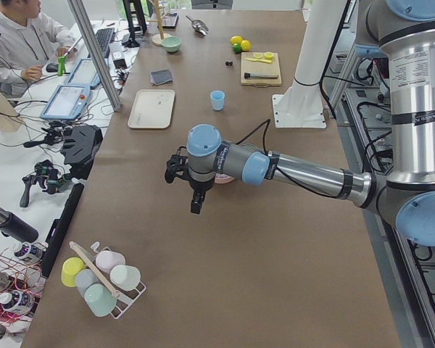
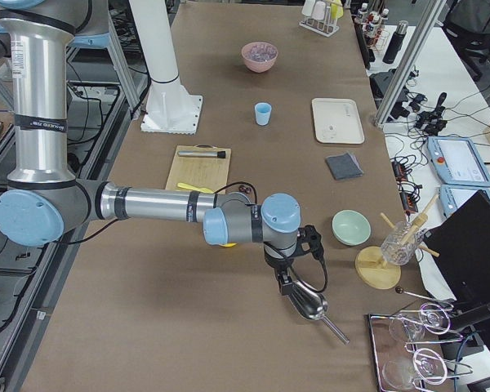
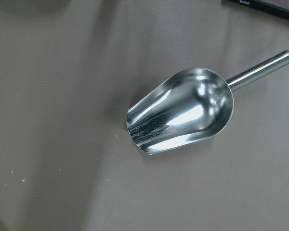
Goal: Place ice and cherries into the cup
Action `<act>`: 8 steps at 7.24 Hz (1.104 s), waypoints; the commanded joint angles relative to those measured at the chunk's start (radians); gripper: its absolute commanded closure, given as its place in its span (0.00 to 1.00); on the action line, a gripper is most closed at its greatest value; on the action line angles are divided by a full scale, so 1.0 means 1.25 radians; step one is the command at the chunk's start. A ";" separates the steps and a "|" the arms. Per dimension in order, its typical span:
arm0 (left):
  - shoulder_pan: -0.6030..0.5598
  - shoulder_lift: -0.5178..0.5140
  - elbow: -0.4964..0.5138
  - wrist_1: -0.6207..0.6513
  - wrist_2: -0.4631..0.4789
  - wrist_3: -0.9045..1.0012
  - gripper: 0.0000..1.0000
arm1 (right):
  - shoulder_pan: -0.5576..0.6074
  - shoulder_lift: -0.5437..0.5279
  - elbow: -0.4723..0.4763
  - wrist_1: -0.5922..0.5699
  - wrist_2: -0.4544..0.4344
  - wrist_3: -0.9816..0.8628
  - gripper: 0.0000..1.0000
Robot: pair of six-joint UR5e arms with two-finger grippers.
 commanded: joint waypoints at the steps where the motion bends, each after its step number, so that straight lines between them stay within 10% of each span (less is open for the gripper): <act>1: 0.010 0.005 0.002 -0.003 0.000 -0.003 0.02 | -0.001 -0.045 -0.008 0.112 0.006 -0.001 0.00; 8: 0.036 -0.006 -0.008 -0.031 -0.002 0.000 0.03 | -0.005 -0.071 -0.035 0.156 0.108 -0.001 0.00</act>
